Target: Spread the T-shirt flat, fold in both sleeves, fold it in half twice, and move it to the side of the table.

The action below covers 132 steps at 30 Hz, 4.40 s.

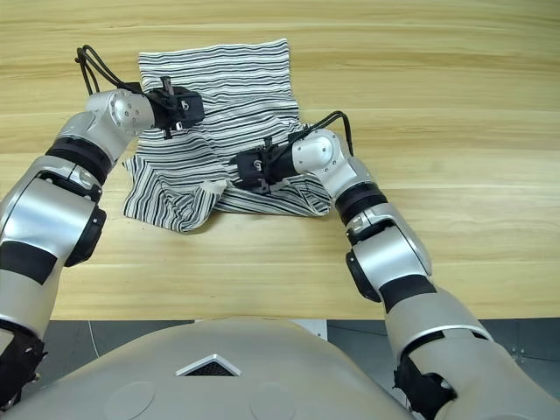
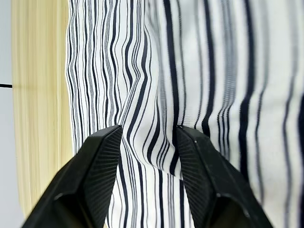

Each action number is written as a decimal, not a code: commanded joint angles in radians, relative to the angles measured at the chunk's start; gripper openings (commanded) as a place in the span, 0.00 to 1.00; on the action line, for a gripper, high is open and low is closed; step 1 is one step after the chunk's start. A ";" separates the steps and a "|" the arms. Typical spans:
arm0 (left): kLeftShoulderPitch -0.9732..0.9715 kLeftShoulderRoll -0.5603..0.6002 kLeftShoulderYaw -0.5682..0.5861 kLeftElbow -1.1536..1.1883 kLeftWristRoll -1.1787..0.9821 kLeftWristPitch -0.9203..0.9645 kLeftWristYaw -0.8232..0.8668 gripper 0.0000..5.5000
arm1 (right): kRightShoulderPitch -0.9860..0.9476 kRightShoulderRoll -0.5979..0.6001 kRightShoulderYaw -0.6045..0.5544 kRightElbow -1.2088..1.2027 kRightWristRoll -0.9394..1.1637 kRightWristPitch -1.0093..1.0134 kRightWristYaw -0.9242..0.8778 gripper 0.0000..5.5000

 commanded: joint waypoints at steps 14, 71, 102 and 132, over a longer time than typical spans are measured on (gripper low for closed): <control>-0.008 -0.013 0.006 0.038 0.040 0.061 0.012 0.39 | 0.320 -0.386 0.074 -0.915 0.532 0.683 0.548 0.37; 0.801 0.557 0.232 -1.209 -0.379 0.215 -0.677 0.39 | 0.016 -0.079 -0.242 -0.218 0.300 0.354 -0.010 0.37; 0.769 0.819 0.238 -1.118 -0.466 0.008 -0.948 0.39 | 0.024 -0.057 -0.239 -0.252 0.286 0.365 -0.013 0.37; 0.591 0.727 0.272 -0.570 -0.791 0.614 -1.129 0.39 | 0.090 -0.102 -0.270 -0.360 0.295 0.402 -0.031 0.37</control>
